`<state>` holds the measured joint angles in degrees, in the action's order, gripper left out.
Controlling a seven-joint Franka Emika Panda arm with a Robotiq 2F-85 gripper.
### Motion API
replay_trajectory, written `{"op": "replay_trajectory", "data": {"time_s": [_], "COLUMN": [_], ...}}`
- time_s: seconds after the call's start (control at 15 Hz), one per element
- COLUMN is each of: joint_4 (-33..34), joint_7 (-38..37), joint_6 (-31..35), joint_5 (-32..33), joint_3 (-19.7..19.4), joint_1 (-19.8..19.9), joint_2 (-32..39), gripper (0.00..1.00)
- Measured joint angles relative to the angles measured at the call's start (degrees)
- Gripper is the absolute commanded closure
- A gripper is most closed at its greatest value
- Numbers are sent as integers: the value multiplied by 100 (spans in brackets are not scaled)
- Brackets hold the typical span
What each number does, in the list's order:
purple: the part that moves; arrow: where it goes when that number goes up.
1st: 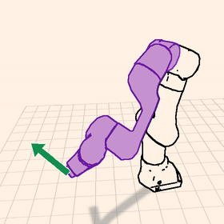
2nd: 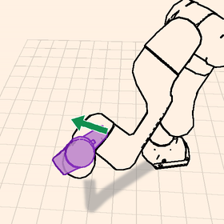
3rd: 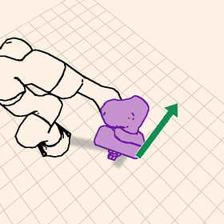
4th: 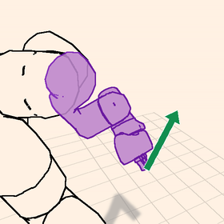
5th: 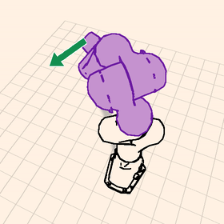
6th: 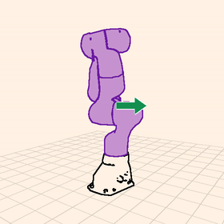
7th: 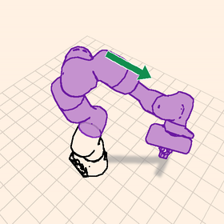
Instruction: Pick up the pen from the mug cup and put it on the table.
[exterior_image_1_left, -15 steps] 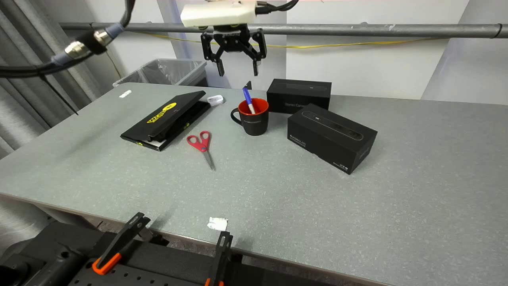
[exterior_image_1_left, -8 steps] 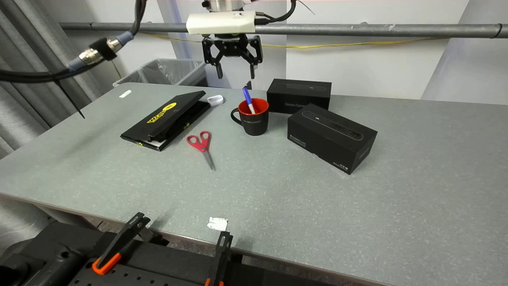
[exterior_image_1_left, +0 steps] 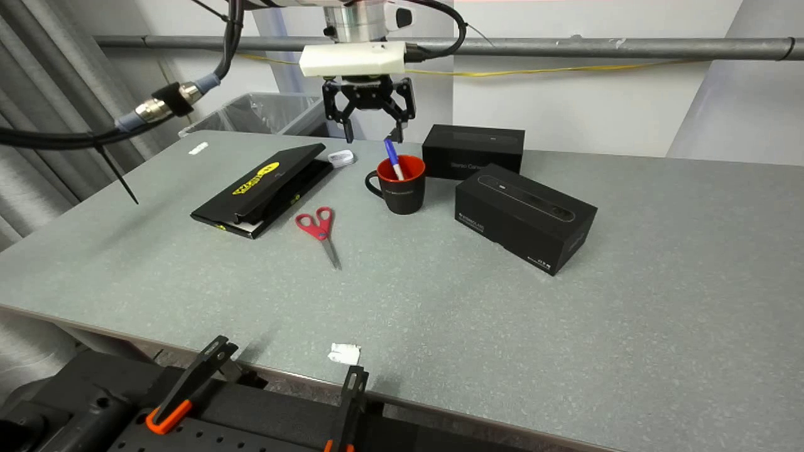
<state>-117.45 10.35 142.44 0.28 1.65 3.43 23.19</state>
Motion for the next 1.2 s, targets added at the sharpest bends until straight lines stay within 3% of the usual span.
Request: {"op": "replay_trajectory", "data": {"time_s": [0.4,0.53,1.13,1.2], "joint_4": [115,173,360,373], "joint_7": [-72,-77,-77,-77], "joint_6": [17,17,18,18], "joint_5": [388,458,476,476], "joint_3": [-104,-124,-102,-103], "joint_1": [-19,-19,-28,-28], "joint_2": [194,239,415,415], "gripper": [0,28,98,100]}}
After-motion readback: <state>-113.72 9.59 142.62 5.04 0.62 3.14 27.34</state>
